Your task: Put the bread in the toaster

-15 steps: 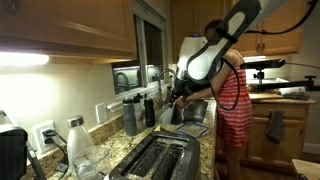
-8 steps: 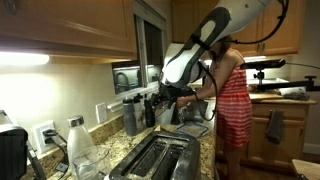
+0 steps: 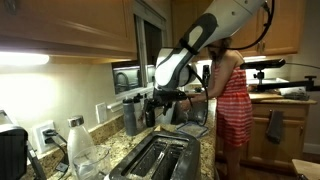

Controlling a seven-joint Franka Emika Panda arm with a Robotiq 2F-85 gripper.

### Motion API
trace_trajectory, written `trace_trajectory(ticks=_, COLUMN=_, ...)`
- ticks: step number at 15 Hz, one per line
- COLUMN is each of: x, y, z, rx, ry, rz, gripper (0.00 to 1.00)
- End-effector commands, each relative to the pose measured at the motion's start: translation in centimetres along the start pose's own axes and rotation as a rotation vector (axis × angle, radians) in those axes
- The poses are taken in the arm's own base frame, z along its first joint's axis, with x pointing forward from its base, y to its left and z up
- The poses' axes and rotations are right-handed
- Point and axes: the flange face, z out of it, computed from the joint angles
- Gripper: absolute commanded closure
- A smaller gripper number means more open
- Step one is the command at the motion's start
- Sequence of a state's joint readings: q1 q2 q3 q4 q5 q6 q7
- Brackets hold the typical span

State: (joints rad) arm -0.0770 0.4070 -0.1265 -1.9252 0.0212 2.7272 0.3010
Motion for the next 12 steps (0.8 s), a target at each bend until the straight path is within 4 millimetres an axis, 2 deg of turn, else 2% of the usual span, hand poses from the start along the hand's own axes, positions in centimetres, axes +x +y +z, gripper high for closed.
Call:
trace_trajectory(ticks=1, x=-0.1, y=0.7, z=0.4, rx=-0.042, ry=-0.049, rz=0.058, gripper=0.00)
trace_trajectory(ticks=12, x=-1.1, y=1.5, z=2.3, rx=-0.074, ry=-0.073, rz=0.108, gripper=0.00)
